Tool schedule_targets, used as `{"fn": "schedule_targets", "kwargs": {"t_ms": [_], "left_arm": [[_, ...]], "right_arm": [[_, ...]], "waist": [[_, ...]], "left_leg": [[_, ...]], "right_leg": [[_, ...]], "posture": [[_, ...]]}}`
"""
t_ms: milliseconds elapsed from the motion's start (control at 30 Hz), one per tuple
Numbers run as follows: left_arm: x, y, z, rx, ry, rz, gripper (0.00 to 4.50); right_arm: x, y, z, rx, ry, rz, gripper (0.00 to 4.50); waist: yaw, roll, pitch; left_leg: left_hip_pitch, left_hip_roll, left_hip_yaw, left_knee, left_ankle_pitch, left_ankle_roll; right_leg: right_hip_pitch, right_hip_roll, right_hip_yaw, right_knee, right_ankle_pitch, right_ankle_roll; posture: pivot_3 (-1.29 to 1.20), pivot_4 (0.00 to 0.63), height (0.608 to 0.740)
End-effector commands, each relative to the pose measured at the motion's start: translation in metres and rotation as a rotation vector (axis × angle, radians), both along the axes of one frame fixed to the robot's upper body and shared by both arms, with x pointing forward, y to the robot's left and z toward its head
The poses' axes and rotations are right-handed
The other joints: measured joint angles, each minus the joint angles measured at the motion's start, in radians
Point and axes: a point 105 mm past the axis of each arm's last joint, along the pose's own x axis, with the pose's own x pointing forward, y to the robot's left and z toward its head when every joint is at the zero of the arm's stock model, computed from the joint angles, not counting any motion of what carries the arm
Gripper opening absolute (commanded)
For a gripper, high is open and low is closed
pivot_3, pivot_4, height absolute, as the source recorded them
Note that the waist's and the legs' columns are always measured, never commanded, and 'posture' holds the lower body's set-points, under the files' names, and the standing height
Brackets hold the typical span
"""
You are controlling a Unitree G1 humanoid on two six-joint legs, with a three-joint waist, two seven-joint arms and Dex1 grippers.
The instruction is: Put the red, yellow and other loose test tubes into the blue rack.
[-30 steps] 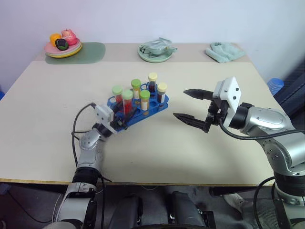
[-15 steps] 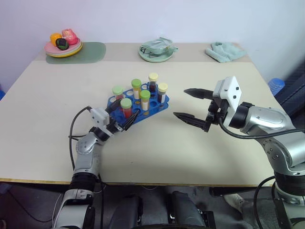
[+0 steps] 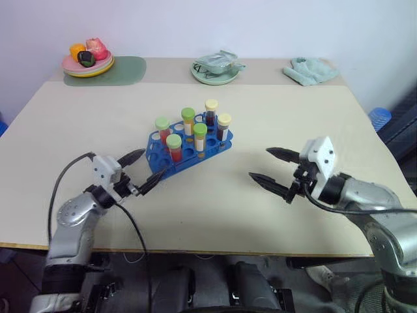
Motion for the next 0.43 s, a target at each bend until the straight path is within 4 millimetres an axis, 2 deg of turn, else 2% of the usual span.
{"fn": "schedule_targets", "kwargs": {"t_ms": [33,167,267,433], "left_arm": [[-0.012,0.004,0.026,0.004,-0.054,-0.034,4.40],[-0.024,0.010,0.031,0.025,-0.049,-0.044,4.40],[-0.026,0.012,0.027,0.049,-0.008,-0.021,4.40],[-0.030,0.005,0.026,0.031,0.019,-0.049,4.40]], "right_arm": [[-0.006,-0.014,0.013,0.007,-0.081,-0.101,4.09],[-0.017,-0.033,0.002,0.001,-0.051,-0.179,4.09],[-0.024,-0.049,-0.003,-0.014,-0.037,-0.228,4.09],[-0.027,-0.059,-0.001,-0.016,-0.047,-0.243,4.09]], "waist": [[0.000,0.001,0.000],[-0.001,0.001,0.000],[0.000,0.001,0.001],[-0.002,0.001,0.001]], "left_leg": [[0.000,0.000,0.000,0.000,0.000,0.000],[0.001,0.000,0.000,0.000,0.000,0.000],[0.001,0.000,0.000,-0.001,0.000,0.000],[0.003,0.000,0.000,-0.001,0.000,0.001]], "right_leg": [[0.000,0.000,0.000,0.000,0.000,0.000],[0.001,0.000,0.000,-0.001,0.000,0.000],[0.002,0.000,0.000,-0.002,0.000,0.000],[0.004,0.000,0.000,-0.003,0.000,0.000]], "posture": [[0.00,0.150,0.740],[0.00,0.150,0.740],[0.00,0.150,0.740],[0.00,0.150,0.740]]}}
